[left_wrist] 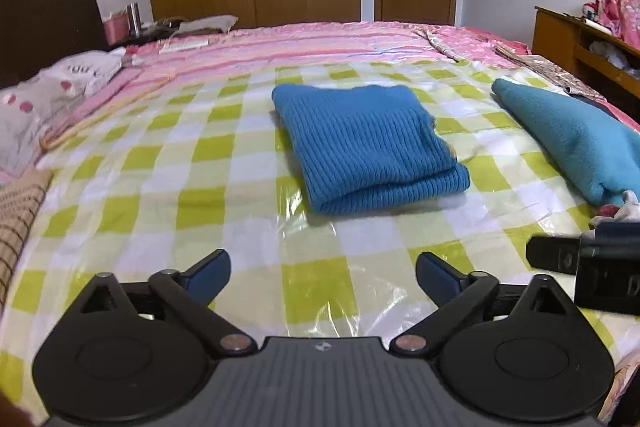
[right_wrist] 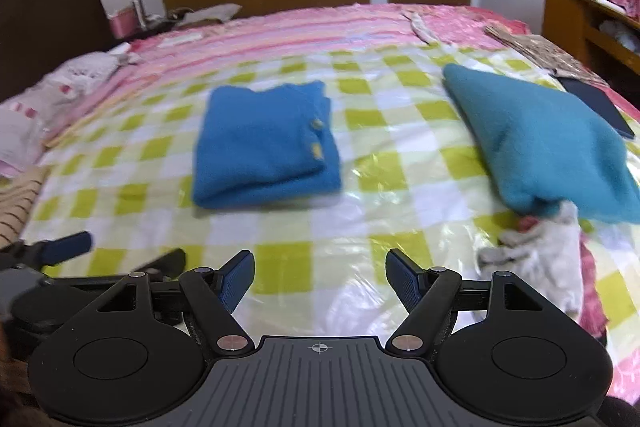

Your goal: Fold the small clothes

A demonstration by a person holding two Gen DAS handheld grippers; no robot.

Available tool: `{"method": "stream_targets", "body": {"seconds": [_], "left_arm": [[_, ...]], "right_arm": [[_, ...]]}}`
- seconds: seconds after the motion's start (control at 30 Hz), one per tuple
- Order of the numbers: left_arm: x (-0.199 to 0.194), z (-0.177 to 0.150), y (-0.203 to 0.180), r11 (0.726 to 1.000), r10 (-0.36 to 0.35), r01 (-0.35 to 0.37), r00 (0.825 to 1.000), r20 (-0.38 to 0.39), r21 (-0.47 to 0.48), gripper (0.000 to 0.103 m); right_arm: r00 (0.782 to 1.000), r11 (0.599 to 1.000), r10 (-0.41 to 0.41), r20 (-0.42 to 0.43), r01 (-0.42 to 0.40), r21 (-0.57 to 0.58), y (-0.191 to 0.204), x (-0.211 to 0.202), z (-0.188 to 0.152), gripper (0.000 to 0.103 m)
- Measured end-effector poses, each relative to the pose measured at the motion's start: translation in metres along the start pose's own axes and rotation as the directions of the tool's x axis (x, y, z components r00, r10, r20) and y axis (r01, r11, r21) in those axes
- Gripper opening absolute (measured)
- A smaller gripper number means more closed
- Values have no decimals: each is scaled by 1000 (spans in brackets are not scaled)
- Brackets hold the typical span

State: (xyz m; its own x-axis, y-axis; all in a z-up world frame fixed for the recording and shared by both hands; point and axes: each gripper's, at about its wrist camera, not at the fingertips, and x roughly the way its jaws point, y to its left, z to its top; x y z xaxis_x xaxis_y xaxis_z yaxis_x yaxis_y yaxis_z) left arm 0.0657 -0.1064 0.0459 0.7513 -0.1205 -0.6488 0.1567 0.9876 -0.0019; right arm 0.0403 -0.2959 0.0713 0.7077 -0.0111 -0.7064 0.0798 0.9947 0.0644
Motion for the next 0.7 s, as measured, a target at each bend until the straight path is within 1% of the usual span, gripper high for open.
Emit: {"method": "stream_targets", "body": {"seconds": [0.1, 0.2, 0.4, 0.57, 0.7], "left_arm": [[1, -4, 2, 1000, 4, -4, 1000, 0, -14, 103], [0, -8, 3, 1000, 9, -9, 1000, 5, -16, 103], [-3, -12, 1, 999, 44, -44, 999, 8, -7, 103], [-4, -11, -2, 997, 80, -80, 997, -18, 3, 103], [-6, -12, -5, 994, 101, -101, 995, -3, 33, 103]], "right_arm": [[999, 1000, -10, -37, 10, -2, -2, 9, -10, 74], [998, 1000, -19, -54, 19, 5, -3, 14, -17, 74], [998, 1000, -19, -57, 20, 16, -2, 15, -21, 74], [998, 1000, -13, -64, 15, 26, -3, 17, -24, 74], [998, 999, -11, -68, 13, 31, -4, 17, -25, 74]]}}
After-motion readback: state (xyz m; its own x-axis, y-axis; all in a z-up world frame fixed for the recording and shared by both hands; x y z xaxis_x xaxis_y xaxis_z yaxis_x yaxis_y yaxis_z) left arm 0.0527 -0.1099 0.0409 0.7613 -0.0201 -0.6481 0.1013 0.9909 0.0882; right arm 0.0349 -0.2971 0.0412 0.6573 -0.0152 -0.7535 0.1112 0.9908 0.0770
